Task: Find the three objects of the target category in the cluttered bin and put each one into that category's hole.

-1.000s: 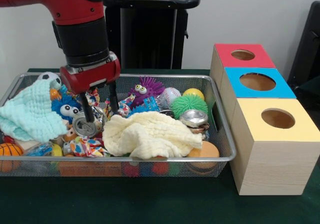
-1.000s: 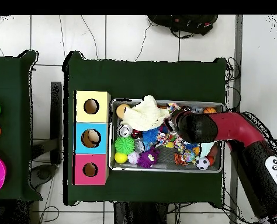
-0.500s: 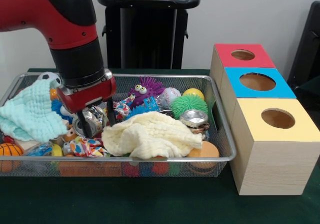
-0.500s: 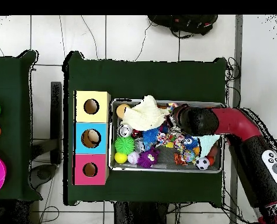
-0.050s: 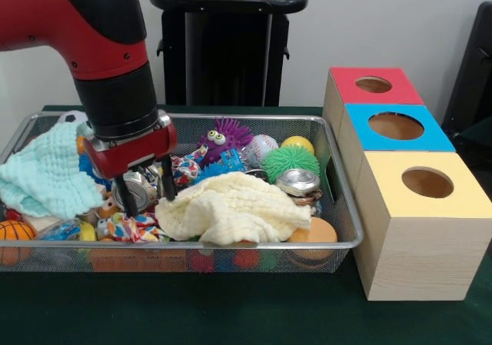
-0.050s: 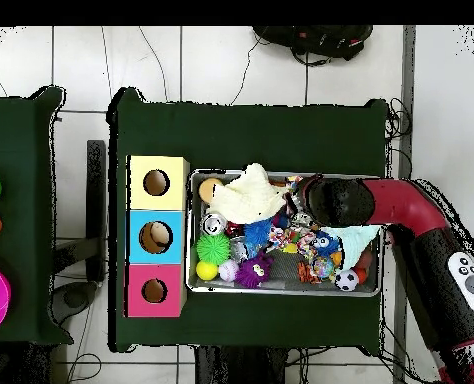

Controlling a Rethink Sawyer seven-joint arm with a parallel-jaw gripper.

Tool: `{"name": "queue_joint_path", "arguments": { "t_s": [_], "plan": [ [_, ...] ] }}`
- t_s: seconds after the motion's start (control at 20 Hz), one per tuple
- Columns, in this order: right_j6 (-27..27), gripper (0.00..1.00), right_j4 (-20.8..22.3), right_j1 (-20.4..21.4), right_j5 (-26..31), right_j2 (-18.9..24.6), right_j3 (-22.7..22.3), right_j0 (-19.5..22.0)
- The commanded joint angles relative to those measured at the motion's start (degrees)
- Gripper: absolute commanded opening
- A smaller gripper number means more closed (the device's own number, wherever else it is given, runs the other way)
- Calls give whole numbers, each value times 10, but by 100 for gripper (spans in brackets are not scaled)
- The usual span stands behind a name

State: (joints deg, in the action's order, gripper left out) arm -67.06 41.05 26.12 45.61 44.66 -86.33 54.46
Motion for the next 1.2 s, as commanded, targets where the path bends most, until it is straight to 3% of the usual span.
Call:
{"name": "queue_joint_path", "arguments": {
  "t_s": [0.05,0.2,0.6,1.0,1.2],
  "plan": [
    [169,100,34,24,60,-6,1,-4],
    [154,100,33,34,63,-13,-8,-6],
    [184,100,37,26,50,-2,-9,12],
    [159,100,38,45,25,2,-39,13],
    [104,100,66,19,-54,-16,-77,26]
  ]
}}
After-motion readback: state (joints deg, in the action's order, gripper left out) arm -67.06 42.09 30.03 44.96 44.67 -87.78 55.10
